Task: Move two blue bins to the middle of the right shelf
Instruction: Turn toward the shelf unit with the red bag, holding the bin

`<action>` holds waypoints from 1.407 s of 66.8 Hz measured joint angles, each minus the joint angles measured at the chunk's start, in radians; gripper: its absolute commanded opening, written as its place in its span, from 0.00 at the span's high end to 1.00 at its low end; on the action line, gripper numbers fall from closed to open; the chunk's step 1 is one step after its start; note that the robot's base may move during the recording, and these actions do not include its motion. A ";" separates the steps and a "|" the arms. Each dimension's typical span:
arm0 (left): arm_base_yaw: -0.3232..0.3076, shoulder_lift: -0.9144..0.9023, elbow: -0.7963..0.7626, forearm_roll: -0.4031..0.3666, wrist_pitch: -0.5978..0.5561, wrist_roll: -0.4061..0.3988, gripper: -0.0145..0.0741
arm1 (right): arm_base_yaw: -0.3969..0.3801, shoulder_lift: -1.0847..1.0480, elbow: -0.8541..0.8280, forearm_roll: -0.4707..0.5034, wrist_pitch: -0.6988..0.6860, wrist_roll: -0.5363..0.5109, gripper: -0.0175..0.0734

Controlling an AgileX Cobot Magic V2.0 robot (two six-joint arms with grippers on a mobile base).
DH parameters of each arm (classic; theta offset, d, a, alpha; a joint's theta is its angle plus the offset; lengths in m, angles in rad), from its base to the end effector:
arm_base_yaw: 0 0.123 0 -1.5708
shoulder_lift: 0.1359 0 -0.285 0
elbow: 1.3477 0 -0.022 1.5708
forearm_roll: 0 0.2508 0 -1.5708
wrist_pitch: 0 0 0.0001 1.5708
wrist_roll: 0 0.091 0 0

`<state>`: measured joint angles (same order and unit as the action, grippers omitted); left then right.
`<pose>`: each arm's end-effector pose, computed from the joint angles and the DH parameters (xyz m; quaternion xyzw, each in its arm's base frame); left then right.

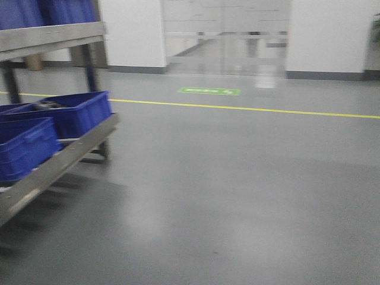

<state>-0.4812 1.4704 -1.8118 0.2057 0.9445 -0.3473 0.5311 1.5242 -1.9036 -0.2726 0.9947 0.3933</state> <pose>0.2796 -0.1290 0.4885 0.0676 0.8569 -0.1080 0.4994 0.2836 0.1427 0.4959 -0.0666 0.8566 0.0986 0.5022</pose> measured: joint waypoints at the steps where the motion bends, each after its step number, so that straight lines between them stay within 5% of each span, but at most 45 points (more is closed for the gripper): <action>1: 0.000 0.000 0.000 0.000 0.000 0.000 0.96 | 0.000 0.000 0.000 0.000 0.000 0.000 0.99; 94: 0.000 0.000 0.000 0.001 0.000 0.000 0.96 | 0.000 0.000 0.000 0.000 -0.002 -0.002 0.99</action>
<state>-0.4812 1.4704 -1.8118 0.2063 0.9445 -0.3473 0.5311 1.5242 -1.9036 -0.2726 0.9929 0.3911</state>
